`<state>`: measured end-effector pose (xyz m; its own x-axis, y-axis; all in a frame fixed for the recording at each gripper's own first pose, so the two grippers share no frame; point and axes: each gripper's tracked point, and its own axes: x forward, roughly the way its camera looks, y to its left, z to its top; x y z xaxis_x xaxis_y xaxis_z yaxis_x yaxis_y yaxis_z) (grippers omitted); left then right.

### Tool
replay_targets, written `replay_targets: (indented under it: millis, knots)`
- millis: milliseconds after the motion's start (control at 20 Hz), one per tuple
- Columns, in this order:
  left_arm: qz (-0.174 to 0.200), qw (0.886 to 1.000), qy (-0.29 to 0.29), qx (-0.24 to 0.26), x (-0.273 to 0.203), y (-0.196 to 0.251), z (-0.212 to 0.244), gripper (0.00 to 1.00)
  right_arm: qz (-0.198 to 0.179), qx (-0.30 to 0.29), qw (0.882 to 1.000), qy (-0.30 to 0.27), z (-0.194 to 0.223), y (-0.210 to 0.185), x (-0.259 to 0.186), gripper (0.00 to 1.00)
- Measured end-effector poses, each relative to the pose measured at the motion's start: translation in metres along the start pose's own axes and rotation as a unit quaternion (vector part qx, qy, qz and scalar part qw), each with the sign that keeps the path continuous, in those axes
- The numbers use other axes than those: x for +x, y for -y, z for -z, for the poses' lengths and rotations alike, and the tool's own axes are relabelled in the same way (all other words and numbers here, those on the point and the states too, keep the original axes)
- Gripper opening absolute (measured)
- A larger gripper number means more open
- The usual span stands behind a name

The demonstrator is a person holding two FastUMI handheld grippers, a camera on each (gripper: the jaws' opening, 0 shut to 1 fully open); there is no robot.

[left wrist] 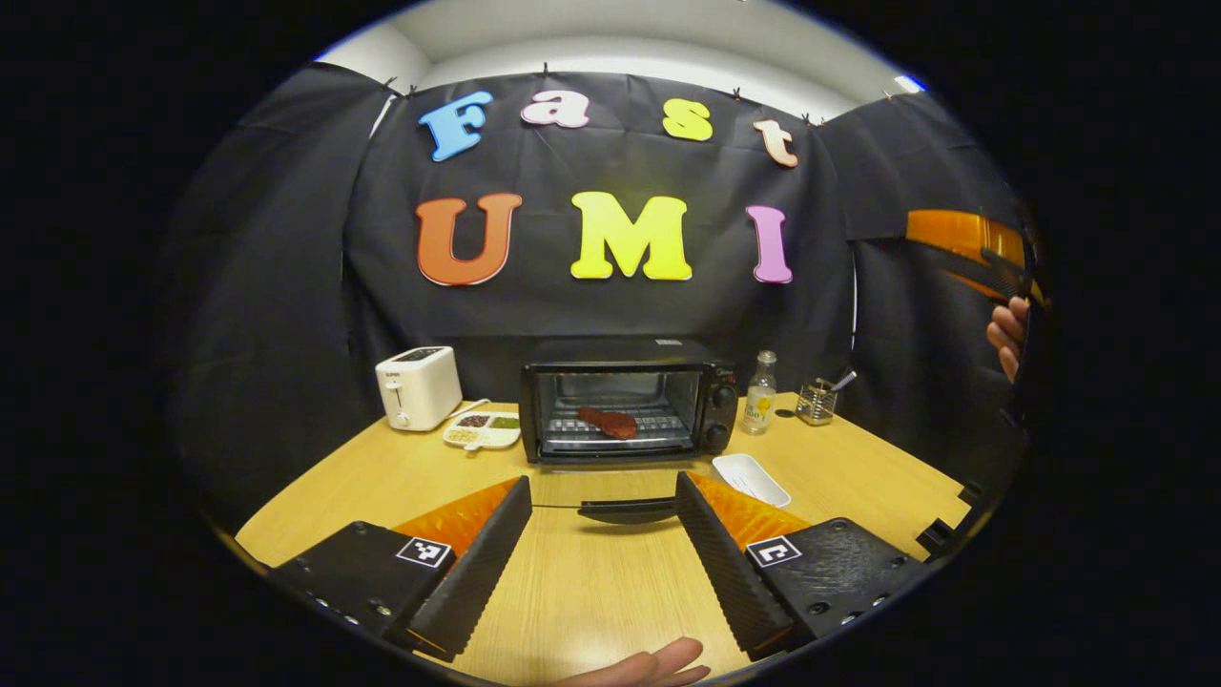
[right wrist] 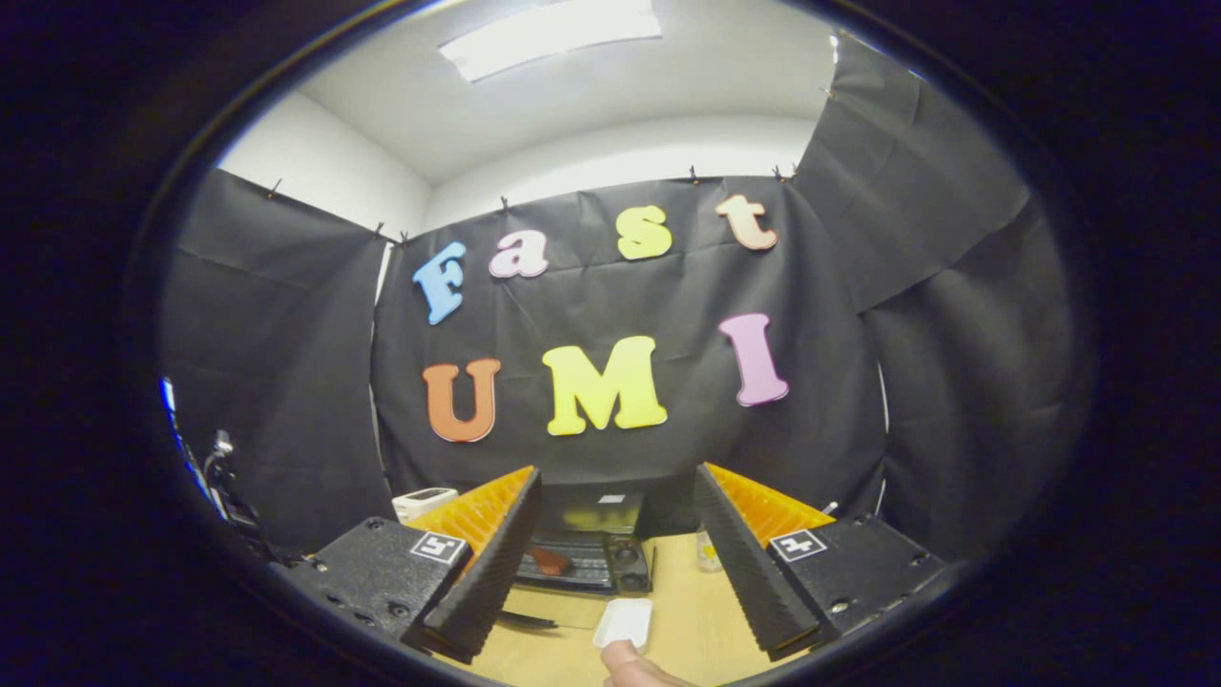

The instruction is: Open the electric oven with the left hand, put the food in, and close the electric oven.

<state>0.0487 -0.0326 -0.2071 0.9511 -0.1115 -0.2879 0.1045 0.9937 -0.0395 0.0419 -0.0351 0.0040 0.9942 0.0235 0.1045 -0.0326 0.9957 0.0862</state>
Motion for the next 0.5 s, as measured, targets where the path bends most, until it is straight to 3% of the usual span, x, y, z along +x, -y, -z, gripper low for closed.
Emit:
replay_targets:
  millis: [50, 150, 500]
  knots:
    - [0.007, 1.0, -0.013, 0.001, 0.01, 0.005, 0.012, 0.96, 0.005, -0.005, 1.0, 0.001, 0.0, 0.007, -0.006, 0.96]
    - [0.011, 0.999, -0.032, 0.004, 0.032, 0.011, 0.033, 0.96, 0.012, -0.006, 1.0, 0.0, 0.001, 0.016, -0.019, 1.0]
    - [0.003, 0.995, -0.096, -0.009, 0.095, 0.009, 0.088, 0.96, 0.02, 0.0, 1.0, -0.005, 0.007, 0.04, -0.048, 1.0]
